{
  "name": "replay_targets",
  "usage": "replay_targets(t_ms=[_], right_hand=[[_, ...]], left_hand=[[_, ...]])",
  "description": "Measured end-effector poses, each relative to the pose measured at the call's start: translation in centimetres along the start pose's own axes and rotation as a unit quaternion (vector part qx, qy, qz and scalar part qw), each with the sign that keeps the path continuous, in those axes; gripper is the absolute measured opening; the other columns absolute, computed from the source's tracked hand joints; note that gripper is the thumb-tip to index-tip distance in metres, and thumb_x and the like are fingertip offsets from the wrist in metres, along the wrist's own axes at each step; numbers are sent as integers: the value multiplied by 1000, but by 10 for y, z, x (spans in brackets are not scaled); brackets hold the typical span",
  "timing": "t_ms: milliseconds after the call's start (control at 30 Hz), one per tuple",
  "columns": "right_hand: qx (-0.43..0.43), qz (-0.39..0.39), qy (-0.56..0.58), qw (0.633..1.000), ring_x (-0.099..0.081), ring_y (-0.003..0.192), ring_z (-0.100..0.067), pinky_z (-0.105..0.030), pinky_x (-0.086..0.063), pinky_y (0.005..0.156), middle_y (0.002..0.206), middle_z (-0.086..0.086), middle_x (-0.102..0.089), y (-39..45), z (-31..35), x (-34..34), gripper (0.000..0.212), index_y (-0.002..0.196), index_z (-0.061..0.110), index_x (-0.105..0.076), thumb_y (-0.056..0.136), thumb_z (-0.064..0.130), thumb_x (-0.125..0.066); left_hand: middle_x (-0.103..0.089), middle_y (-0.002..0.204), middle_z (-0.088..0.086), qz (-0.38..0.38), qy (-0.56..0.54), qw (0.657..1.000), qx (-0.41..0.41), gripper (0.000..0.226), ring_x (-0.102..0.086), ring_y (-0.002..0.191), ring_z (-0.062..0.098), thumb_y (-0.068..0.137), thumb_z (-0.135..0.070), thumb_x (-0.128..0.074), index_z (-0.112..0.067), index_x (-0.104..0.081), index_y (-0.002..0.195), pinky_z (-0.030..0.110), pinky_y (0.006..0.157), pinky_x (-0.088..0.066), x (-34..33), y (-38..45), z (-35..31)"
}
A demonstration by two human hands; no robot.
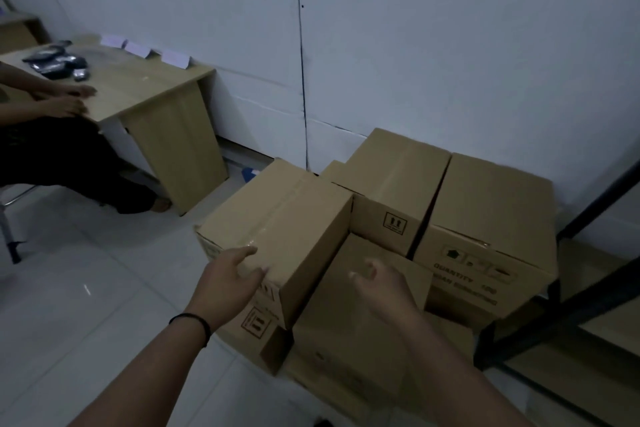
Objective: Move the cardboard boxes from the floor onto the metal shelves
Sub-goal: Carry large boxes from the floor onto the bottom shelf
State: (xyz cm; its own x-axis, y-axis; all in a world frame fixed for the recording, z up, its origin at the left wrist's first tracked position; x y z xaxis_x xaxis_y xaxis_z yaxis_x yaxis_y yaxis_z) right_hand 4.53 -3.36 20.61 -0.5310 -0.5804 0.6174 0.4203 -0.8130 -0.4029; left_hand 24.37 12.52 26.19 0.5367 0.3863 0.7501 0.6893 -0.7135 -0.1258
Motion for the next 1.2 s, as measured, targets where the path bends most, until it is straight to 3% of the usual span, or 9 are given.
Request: replay_targets(t_ms=[167, 433, 533, 600, 633, 733, 833, 933, 1200], right_hand=[[-24, 46, 11, 999, -43, 133, -26, -38, -46, 102, 152, -6, -36, 66, 33, -22, 74, 153, 22, -21, 93, 46, -55], [-53, 67, -31, 996, -35, 140, -22, -27, -35, 105, 157, -4, -27, 137, 61, -48, 73, 153, 12, -20, 95, 42, -54], [-58, 52, -37, 996, -50, 120, -17, -20, -46, 86, 146, -1, -44, 155, 67, -58, 61, 146, 13, -37, 93, 36, -56], [-60, 42, -17, 997, -51, 96, -8, -8, -38, 60, 128, 7, -56, 168, 72, -68, 45, 134, 21, -49, 91, 33, -57], [-66, 37, -14, 997, -49, 91, -6, -5, -33, 56, 122, 10, -57, 173, 73, -72, 40, 129, 24, -52, 91, 33, -57], [-105, 12, -2, 994, -53, 91, -9, -12, -40, 60, 114, 9, -61, 185, 82, -89, 29, 115, 24, -56, 87, 32, -54], [-148, -14, 12, 989, -59, 104, -15, -18, -41, 73, 121, 3, -63, 190, 87, -105, 42, 124, 19, -56, 84, 31, -56], [-197, -30, 9, 980, -59, 109, -20, -17, -36, 71, 124, -5, -60, 196, 89, -126, 43, 127, 17, -54, 86, 30, -59], [-281, -72, 24, 957, -59, 101, -27, -23, -35, 67, 120, -16, -58, 200, 71, -159, 45, 123, 8, -51, 84, 29, -63]], left_hand=[[-48, 141, 3, 17, 10, 1000, 9, 53, -43, 130, 18, 92, -35, -60, -18, -46, 140, 28, 103, -34, 5, 79, 17], [-40, 148, 5, 45, 13, 999, 22, 62, -35, 136, 19, 91, -34, -61, -16, -37, 146, 31, 109, -29, 10, 176, 45], [-39, 148, 6, 57, 18, 998, 20, 64, -34, 137, 20, 90, -33, -63, -14, -37, 146, 32, 110, -29, 10, 209, 58], [-38, 148, 7, 75, 32, 997, 11, 66, -34, 136, 22, 90, -34, -63, -15, -35, 146, 34, 110, -30, 9, 235, 70], [-37, 149, 7, 83, 37, 996, 6, 67, -34, 137, 22, 90, -35, -63, -15, -34, 147, 35, 110, -31, 9, 246, 76], [-35, 151, 7, 121, 39, 992, -12, 69, -33, 138, 23, 90, -36, -63, -15, -32, 148, 36, 111, -30, 11, 285, 95], [-32, 152, 8, 156, 47, 986, -29, 72, -33, 138, 23, 90, -36, -63, -15, -28, 150, 35, 110, -30, 14, 313, 111], [-28, 154, 7, 189, 55, 980, -26, 77, -31, 139, 24, 89, -37, -63, -17, -22, 152, 36, 111, -30, 20, 341, 135], [-21, 158, 8, 262, 49, 964, 16, 87, -22, 144, 25, 87, -36, -66, -13, -15, 153, 39, 116, -23, -2, 380, 170]])
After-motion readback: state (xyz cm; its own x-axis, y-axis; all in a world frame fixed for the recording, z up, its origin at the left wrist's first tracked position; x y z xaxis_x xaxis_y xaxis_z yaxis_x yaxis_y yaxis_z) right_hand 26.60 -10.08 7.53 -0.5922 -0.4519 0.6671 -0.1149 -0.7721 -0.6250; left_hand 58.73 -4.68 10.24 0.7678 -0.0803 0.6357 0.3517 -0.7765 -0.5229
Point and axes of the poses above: each hand's wrist, its own y-axis towards the middle knuckle, its own x-axis out of the back of the hand, z = x × y, the point moved 4 cm from there along y, towards the middle knuckle
